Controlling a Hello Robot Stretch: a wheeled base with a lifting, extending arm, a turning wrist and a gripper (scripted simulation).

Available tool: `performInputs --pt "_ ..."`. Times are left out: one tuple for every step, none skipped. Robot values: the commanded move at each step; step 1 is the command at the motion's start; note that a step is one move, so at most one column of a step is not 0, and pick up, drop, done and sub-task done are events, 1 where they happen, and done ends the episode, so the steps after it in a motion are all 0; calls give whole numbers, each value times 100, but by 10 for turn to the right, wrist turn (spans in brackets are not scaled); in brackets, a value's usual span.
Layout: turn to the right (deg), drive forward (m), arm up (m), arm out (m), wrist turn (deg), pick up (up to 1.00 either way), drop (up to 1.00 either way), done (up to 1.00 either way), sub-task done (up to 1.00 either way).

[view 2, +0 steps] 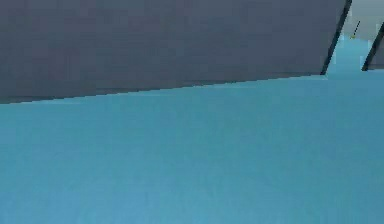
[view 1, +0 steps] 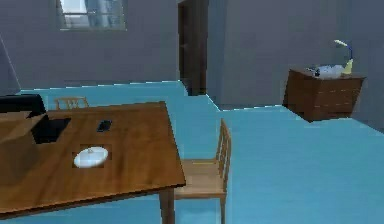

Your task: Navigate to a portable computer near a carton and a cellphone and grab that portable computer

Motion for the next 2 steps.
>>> performInputs --pt "420 0 0 0 0 0 0 0 0" --pt "0 100 0 0 0 0 0 0 0"
